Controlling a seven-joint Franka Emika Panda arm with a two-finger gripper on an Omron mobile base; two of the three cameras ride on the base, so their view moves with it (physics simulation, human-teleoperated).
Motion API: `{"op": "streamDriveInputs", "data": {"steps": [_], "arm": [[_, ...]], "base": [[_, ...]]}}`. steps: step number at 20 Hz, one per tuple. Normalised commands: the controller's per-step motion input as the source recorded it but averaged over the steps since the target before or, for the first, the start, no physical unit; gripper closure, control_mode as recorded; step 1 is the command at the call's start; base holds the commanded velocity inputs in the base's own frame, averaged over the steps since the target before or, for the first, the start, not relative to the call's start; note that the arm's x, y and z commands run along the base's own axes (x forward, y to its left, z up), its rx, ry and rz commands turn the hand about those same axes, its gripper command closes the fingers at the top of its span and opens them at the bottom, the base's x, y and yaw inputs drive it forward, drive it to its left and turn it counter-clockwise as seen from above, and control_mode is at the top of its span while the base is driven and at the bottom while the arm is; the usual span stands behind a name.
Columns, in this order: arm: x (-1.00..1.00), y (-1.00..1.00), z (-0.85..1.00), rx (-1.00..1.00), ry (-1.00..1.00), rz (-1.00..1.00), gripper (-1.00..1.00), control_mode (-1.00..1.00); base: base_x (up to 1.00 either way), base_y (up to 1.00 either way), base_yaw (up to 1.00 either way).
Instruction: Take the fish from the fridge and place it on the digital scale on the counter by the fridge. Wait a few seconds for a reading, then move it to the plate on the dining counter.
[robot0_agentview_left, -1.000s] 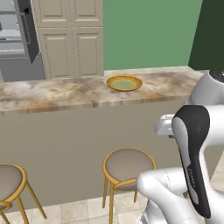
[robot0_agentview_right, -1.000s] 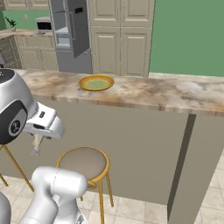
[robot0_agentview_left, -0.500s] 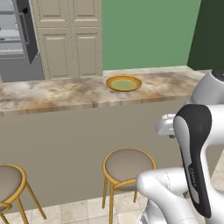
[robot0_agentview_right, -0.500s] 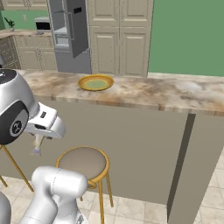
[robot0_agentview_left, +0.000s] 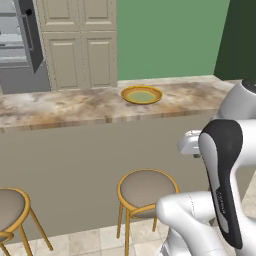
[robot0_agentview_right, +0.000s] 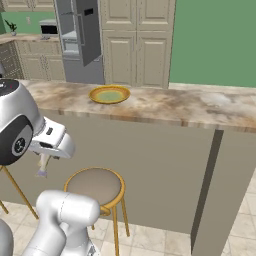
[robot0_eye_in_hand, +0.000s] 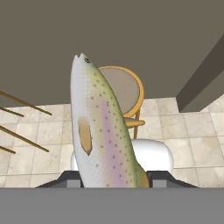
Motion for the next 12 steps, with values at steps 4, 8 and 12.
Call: {"op": "streamDriveInputs", "data": {"steps": [4, 8, 12], "arm": [[0.00, 0.00, 0.00, 0.00, 0.00, 0.00, 1.00, 1.00], [-0.02, 0.00, 0.01, 0.00, -0.01, 0.00, 1.00, -1.00], [-0.14, 0.00, 0.17, 0.00, -0.12, 0.00, 1.00, -1.00]], "base": [[0.00, 0.00, 0.00], [0.00, 0.00, 0.00], [0.00, 0.00, 0.00]]}}
